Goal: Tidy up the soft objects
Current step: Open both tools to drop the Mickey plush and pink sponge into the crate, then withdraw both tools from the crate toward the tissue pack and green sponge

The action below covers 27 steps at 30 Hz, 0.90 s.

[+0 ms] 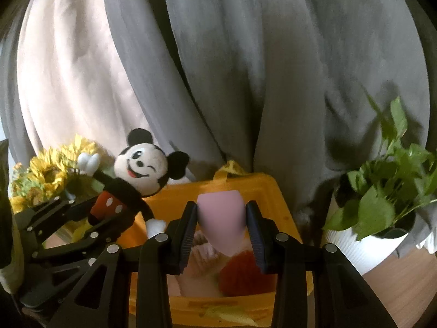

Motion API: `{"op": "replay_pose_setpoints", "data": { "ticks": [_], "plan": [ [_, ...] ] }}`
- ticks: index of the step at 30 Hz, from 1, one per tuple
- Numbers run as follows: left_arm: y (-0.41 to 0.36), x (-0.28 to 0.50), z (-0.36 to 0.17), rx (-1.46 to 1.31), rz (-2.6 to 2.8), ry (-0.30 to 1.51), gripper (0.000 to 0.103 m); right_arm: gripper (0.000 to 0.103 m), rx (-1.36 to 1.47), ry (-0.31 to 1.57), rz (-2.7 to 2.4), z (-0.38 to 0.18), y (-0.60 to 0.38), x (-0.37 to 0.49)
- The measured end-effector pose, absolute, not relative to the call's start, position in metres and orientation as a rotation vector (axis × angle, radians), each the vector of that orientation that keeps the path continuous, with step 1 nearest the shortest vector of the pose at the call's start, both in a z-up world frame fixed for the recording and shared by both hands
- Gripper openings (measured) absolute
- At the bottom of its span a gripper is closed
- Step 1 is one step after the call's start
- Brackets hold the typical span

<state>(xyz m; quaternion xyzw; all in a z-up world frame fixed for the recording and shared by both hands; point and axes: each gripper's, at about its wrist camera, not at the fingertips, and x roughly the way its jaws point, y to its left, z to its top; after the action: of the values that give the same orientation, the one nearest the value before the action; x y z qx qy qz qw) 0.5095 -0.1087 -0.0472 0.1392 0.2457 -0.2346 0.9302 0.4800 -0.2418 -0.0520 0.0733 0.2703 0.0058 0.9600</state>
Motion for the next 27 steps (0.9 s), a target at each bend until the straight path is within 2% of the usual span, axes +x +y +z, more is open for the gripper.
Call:
{"op": "replay_pose_setpoints", "data": {
  "ticks": [9,12,13,14,16,27],
  "plan": [
    [-0.109,0.525,-0.064,0.320,-0.447,0.536,0.038,0.038,0.148,0.609,0.008,-0.071,-0.243,0.496],
    [-0.104,0.527,-0.067,0.295,-0.428,0.551,0.045,0.040,0.175,0.635,0.011,-0.076,-0.244,0.502],
    [-0.102,0.526,-0.067,0.287,-0.419,0.551,0.048,0.044,0.182,0.640,0.011,-0.077,-0.244,0.504],
    [-0.100,0.525,-0.066,0.276,-0.404,0.553,0.049,0.053,0.184,0.640,0.003,-0.078,-0.244,0.504],
    [-0.095,0.522,-0.063,0.252,-0.383,0.551,0.053,0.057,0.181,0.627,-0.016,-0.075,-0.243,0.499],
    [-0.084,0.491,-0.040,0.180,-0.291,0.538,0.058,0.057,0.189,0.603,-0.017,-0.059,-0.243,0.480]
  ]
}}
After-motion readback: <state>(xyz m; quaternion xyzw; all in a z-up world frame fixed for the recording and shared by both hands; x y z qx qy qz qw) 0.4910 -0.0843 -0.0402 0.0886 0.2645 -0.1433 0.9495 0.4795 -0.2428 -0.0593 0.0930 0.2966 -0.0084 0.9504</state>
